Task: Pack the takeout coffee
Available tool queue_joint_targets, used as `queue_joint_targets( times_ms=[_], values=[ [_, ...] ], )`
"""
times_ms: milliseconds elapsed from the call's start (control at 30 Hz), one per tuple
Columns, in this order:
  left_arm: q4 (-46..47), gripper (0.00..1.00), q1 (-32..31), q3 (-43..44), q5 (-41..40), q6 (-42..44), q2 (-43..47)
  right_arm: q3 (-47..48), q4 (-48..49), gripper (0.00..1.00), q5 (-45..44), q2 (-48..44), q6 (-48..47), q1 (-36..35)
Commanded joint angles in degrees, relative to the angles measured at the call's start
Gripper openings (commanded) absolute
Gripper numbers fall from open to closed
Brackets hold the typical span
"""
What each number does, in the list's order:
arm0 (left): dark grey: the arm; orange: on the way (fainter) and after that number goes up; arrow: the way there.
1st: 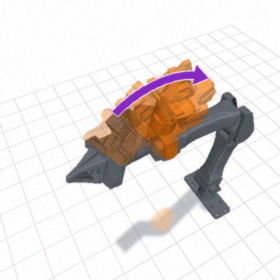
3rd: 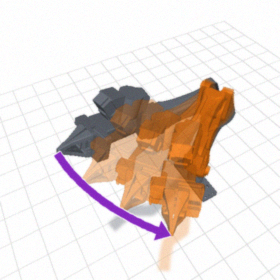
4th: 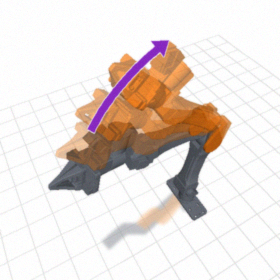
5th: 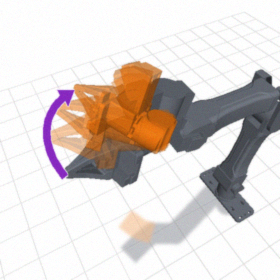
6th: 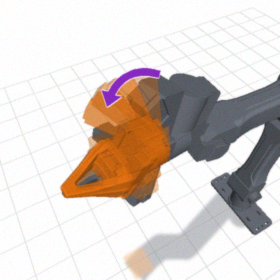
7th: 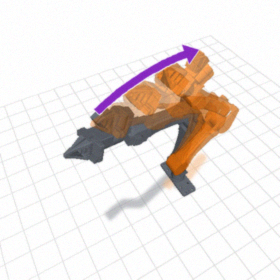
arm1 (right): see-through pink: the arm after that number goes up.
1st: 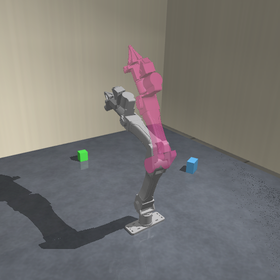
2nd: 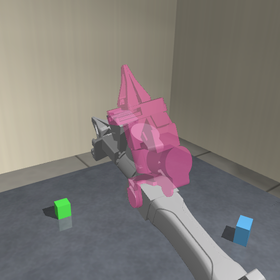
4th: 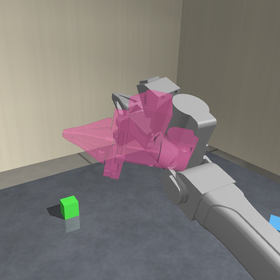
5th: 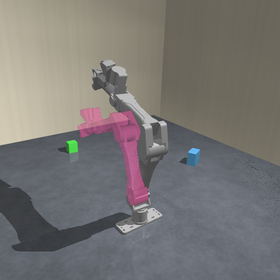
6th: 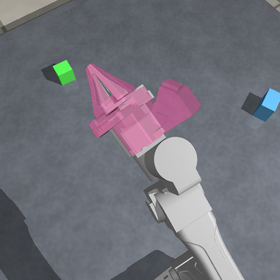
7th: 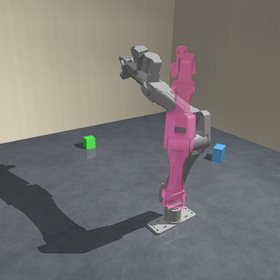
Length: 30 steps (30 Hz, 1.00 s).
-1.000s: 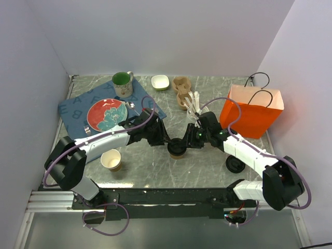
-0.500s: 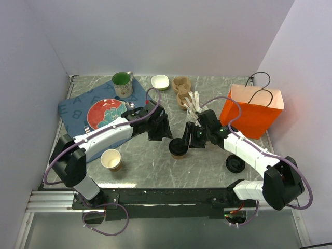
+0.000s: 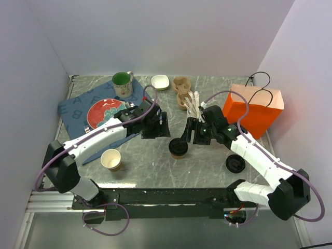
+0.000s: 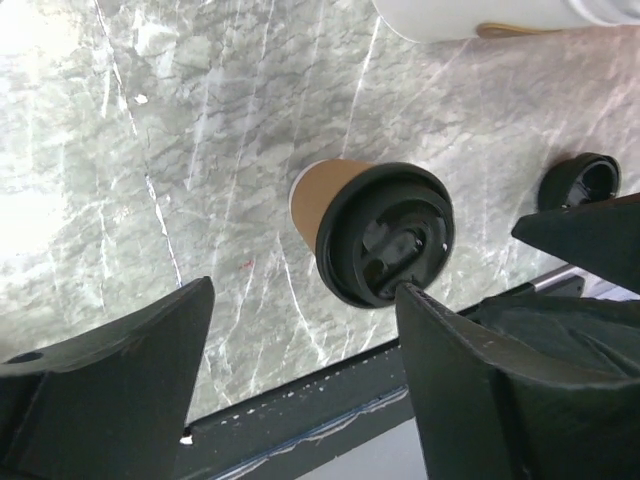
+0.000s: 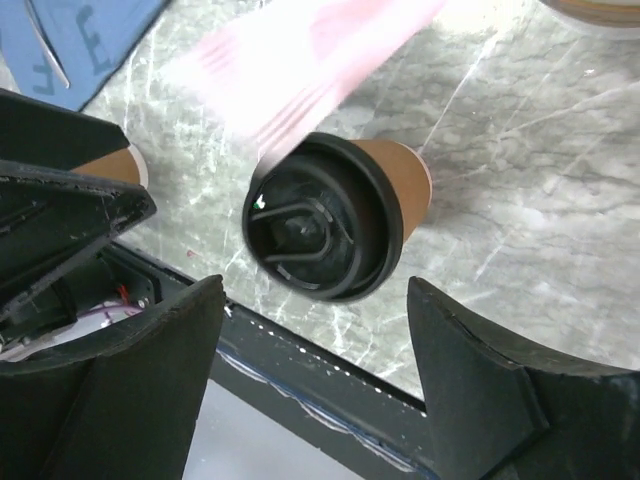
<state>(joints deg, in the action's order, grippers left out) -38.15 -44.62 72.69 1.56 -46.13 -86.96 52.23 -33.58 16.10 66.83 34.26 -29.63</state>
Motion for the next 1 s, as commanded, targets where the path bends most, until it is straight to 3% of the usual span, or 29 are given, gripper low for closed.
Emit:
queue_joint_targets(
  times_ms=[0,100,200,267,400,700,967],
  values=[
    [0.0,0.83,0.8,0.4,-3.0,0.3,6.2,5.0,-5.2,0.82,-4.7,-2.3,-2.7,-1.9],
    [-0.1,0.99,1.6,0.2,-3.5,0.8,8.7,6.8,-6.7,0.84,-7.7,-1.8,-3.5,-5.1],
    [-2.8,0.97,2.1,2.2,-6.6,1.6,10.3,9.0,-7.3,0.89,-12.0,0.3,-4.3,-8.5],
    [-4.0,0.97,2.3,3.2,-9.1,2.0,11.9,10.5,-7.4,0.98,-15.4,2.6,-5.3,-10.7],
    [-5.5,0.97,2.4,3.9,-12.6,2.5,16.1,12.6,-7.1,1.00,-18.7,7.2,-7.7,-13.1],
    [-6.5,0.97,2.8,1.7,-20.9,2.4,25.5,17.3,-9.4,0.98,-23.4,16.4,-9.2,-17.8],
    [-6.7,0.97,3.2,-0.4,-23.4,2.2,29.1,18.4,-12.6,0.83,-28.6,20.8,-7.6,-21.2]
  ],
)
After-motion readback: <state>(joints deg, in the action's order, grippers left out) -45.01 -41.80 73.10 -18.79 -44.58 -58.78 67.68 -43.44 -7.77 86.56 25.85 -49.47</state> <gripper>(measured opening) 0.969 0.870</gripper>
